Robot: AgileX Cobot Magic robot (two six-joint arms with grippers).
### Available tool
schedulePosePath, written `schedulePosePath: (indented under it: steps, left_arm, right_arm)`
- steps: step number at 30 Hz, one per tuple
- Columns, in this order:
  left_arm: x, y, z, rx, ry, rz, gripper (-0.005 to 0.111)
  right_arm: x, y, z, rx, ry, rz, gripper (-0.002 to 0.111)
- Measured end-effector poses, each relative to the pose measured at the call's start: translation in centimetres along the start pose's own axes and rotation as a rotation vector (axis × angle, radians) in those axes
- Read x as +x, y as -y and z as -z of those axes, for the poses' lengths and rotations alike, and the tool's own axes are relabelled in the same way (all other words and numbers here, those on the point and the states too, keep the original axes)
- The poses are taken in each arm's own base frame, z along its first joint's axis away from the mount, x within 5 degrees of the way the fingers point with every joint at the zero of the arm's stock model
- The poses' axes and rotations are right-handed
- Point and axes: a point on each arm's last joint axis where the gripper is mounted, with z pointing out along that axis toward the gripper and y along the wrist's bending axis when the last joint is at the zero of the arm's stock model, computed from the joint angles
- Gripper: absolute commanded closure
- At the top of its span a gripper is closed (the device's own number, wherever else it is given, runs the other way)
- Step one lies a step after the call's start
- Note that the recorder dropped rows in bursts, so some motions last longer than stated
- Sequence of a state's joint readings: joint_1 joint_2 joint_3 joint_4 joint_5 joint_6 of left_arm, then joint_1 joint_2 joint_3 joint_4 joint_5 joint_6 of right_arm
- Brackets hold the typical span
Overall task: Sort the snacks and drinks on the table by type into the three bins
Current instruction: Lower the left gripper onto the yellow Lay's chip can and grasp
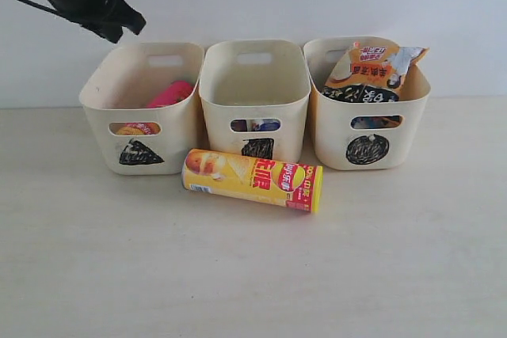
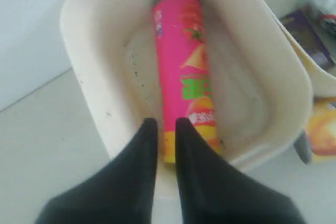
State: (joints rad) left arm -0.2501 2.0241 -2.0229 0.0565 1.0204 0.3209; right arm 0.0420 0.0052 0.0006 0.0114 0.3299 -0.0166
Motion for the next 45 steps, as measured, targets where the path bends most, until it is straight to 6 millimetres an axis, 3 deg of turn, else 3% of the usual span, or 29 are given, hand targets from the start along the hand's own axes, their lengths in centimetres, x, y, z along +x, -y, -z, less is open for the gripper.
schedulePosePath:
  steps: [3, 6, 8, 11, 13, 15, 18, 21, 27, 37, 45]
  left_arm:
    - [0.7, 2.5, 1.6, 0.264, -0.019, -0.223, 0.103]
    - [1.3, 6.5, 0.7, 0.488, 0.037, -0.5, 0.1]
    - [2.0, 9.2, -0.2, 0.565, 0.042, -0.685, 0.085]
    - [2.6, 12.8, -1.8, 0.658, 0.048, -0.853, 0.024]
    - [2.8, 15.2, -3.1, 0.721, 0.057, -0.927, 0.013]
    - [3.3, 17.8, -4.8, 0.79, 0.047, -0.977, 0.014]
    - [3.2, 18.9, -6.4, 0.717, 0.064, -1.024, 0.019]
    - [2.5, 19.3, -7.1, 0.59, 0.087, -1.037, 0.02]
    - [2.9, 19.7, -8.4, 0.575, 0.062, -1.057, 0.02]
    - [3.5, 20.3, -12.4, 0.493, 0.087, -1.048, 0.02]
    - [3.5, 20.4, -14.1, 0.427, 0.105, -1.077, 0.02]
  right_arm:
    - [0.0, 0.0, 0.0, 0.0, 0.0, 0.0, 0.108]
    - [0.0, 0.0, 0.0, 0.0, 0.0, 0.0, 0.108]
    - [0.0, 0.0, 0.0, 0.0, 0.0, 0.0, 0.108]
    - [0.0, 0.0, 0.0, 0.0, 0.0, 0.0, 0.108]
    - [0.0, 0.0, 0.0, 0.0, 0.0, 0.0, 0.108]
    - [0.0, 0.0, 0.0, 0.0, 0.0, 0.0, 0.108]
    - [0.0, 0.0, 0.0, 0.0, 0.0, 0.0, 0.108]
    - [0.0, 0.0, 0.0, 0.0, 0.0, 0.0, 0.108]
    - [0.0, 0.0, 0.0, 0.0, 0.0, 0.0, 0.108]
    - [0.0, 0.0, 0.0, 0.0, 0.0, 0.0, 0.108]
    - [0.0, 0.0, 0.0, 0.0, 0.0, 0.0, 0.108]
